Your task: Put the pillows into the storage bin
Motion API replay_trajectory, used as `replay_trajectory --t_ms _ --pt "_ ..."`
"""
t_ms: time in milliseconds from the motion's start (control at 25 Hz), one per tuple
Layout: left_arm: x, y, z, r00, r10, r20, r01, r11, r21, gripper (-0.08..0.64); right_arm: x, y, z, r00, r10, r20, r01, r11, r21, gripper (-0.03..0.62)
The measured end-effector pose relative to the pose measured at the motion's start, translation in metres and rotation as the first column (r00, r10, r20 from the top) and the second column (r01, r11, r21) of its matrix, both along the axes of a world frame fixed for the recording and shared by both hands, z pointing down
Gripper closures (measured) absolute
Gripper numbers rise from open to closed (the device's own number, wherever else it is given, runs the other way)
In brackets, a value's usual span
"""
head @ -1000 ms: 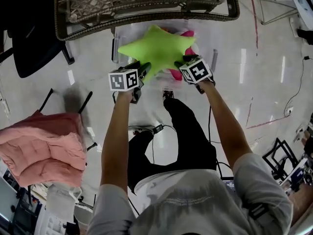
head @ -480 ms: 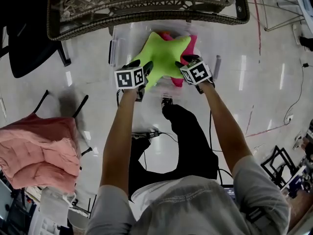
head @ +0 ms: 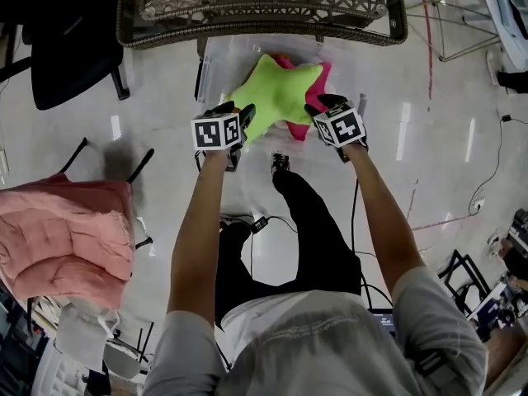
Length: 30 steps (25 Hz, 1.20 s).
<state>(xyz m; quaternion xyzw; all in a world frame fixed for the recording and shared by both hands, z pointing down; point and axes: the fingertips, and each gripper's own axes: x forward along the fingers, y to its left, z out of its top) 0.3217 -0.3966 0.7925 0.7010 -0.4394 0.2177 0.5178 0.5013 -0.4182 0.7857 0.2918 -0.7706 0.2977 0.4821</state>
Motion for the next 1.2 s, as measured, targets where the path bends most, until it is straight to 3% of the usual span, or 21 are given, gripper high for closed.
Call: replay_trajectory --t_ms 120,240,400,520,600,760,960,1200 --pt "-0.021 0.012 -0.036 0.998 -0.059 -0.010 0.059 0.998 0.026 0.322 -0.016 -0.003 -0.045 1.000 -0.019 0.019 0.018 0.998 0.055 0.430" --pt "-0.058 0.021 -0.080 0.990 -0.142 0.015 0.140 0.986 0.089 0.389 -0.047 -0.016 -0.099 0.997 -0.068 0.033 0.062 0.986 0.153 0.498" --pt "-0.118 0.047 -0.145 0.965 -0.254 0.062 0.239 0.953 0.187 0.508 -0.097 -0.025 -0.180 0.986 -0.161 0.043 0.139 0.937 0.320 0.539" --pt "-0.163 0.079 -0.195 0.951 -0.295 0.088 0.265 0.930 0.254 0.540 -0.141 -0.015 -0.235 0.969 -0.240 0.057 0.198 0.894 0.403 0.559" --pt "-0.199 0.098 -0.231 0.932 -0.351 0.095 0.307 0.899 0.312 0.545 -0.179 -0.011 -0.268 0.946 -0.317 0.065 0.257 0.857 0.447 0.568" --pt "-0.277 0.146 -0.307 0.868 -0.485 0.102 0.402 0.809 0.429 0.545 -0.267 0.011 -0.338 0.887 -0.451 0.096 0.339 0.780 0.525 0.568" --pt "-0.356 0.239 -0.389 0.785 -0.591 0.186 0.421 0.728 0.541 0.545 -0.365 0.081 -0.425 0.795 -0.591 0.133 0.405 0.682 0.608 0.568" --pt "-0.430 0.347 -0.464 0.666 -0.700 0.260 0.406 0.632 0.660 0.545 -0.463 0.162 -0.500 0.659 -0.742 0.126 0.454 0.525 0.720 0.568"
